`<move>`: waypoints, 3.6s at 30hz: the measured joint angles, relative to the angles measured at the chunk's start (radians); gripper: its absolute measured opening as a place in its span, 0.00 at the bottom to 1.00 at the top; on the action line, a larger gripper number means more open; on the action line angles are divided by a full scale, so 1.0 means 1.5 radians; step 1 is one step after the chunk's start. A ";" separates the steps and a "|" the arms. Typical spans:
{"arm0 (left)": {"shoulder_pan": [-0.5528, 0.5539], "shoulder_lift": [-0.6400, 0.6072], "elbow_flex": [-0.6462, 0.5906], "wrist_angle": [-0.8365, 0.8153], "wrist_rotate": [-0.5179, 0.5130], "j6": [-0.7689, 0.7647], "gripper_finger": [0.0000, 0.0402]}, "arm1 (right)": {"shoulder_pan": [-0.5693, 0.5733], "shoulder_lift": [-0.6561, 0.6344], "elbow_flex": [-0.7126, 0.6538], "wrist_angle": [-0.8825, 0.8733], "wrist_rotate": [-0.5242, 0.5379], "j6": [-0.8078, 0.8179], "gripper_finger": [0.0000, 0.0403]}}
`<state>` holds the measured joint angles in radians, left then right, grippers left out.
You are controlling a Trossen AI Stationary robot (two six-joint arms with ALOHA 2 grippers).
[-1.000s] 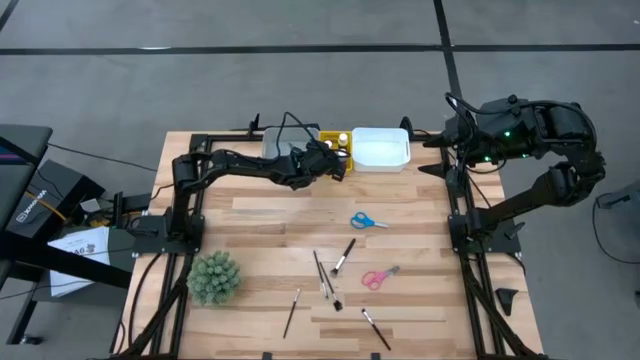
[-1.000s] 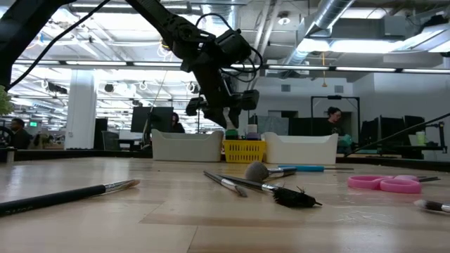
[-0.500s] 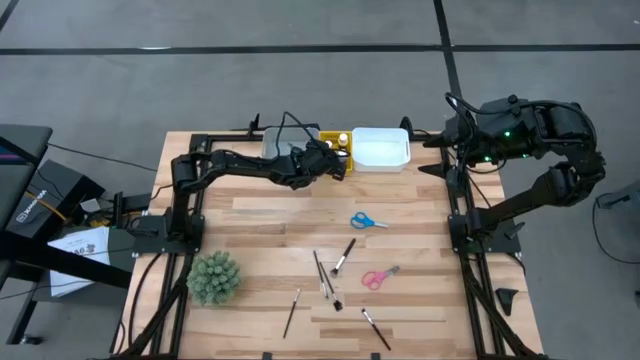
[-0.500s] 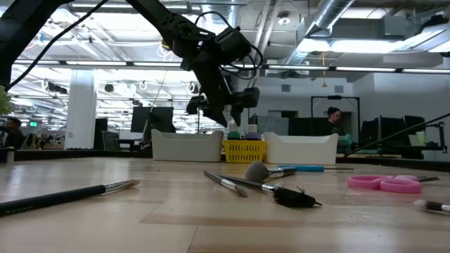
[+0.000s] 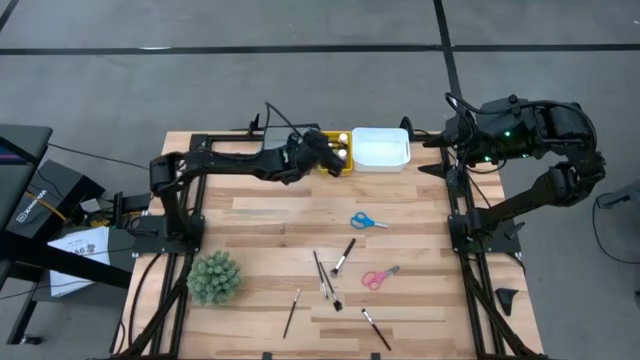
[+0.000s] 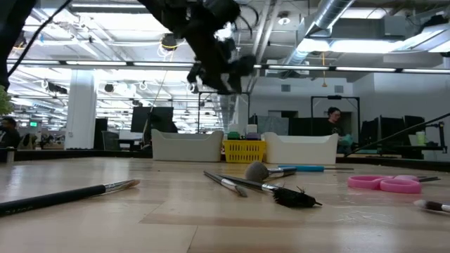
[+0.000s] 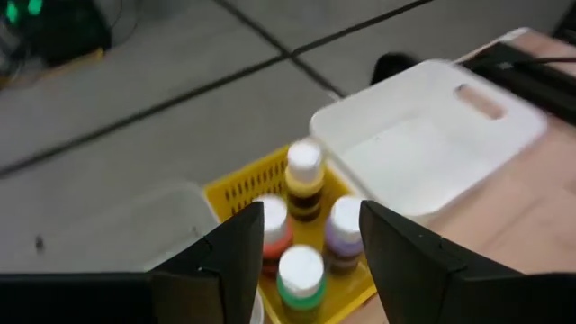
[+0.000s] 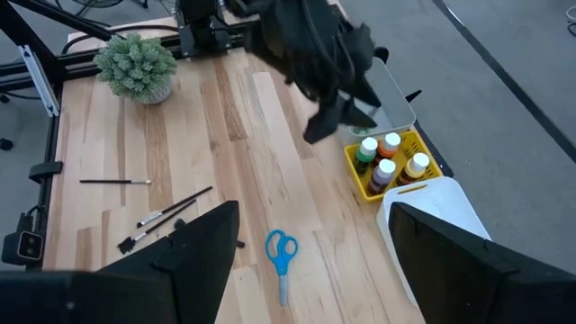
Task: Pick & Place Paint Supplies
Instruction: Put the black powder brush into the white bin
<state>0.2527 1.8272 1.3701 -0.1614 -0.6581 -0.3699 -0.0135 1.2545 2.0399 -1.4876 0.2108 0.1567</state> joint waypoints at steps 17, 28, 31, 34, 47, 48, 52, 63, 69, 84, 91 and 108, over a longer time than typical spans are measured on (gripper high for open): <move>-0.018 -0.220 -0.078 -0.004 0.610 0.171 0.40 | 0.000 0.028 0.000 -0.001 0.018 0.035 0.70; -0.109 -0.396 -0.244 0.055 0.507 0.154 0.35 | 0.000 0.063 0.000 -0.022 0.017 0.050 0.70; -0.124 -0.420 -0.261 0.063 0.462 0.154 0.35 | 0.000 0.069 0.001 -0.024 0.017 0.050 0.70; -0.131 -0.434 -0.264 0.069 0.439 0.154 0.35 | 0.000 0.073 -0.001 -0.026 0.017 0.052 0.70; -0.131 -0.441 -0.264 0.074 0.425 0.154 0.35 | 0.017 0.085 0.001 -0.023 -0.001 -0.006 0.70; -0.131 -0.441 -0.264 0.074 0.418 0.154 0.35 | 0.020 0.093 0.000 -0.020 -0.003 -0.016 0.70; -0.131 -0.441 -0.264 0.073 0.395 0.154 0.35 | 0.030 0.140 0.000 0.000 -0.020 -0.064 0.70; -0.130 -0.441 -0.264 -0.015 0.368 0.198 0.35 | 0.042 0.346 0.000 0.018 -0.209 -0.237 0.70; -0.131 -0.456 -0.265 -0.216 0.373 0.198 0.35 | 0.046 0.437 -0.001 -0.052 -0.296 -0.238 0.70; -0.184 -0.635 -0.339 -0.419 0.396 0.138 0.35 | 0.105 0.281 -0.362 0.402 -0.333 -0.122 0.70; -0.194 -0.718 -0.390 -0.369 0.396 0.097 0.35 | 0.121 0.228 -0.589 0.735 -0.314 -0.140 0.70; -0.194 -0.716 -0.424 -0.334 0.392 0.063 0.35 | 0.161 0.406 -0.622 0.850 -0.297 -0.218 0.70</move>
<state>-0.0383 0.7533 0.7345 -0.6622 -0.0708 -0.2749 0.2286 1.8639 1.1072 -0.2122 -0.2342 -0.1698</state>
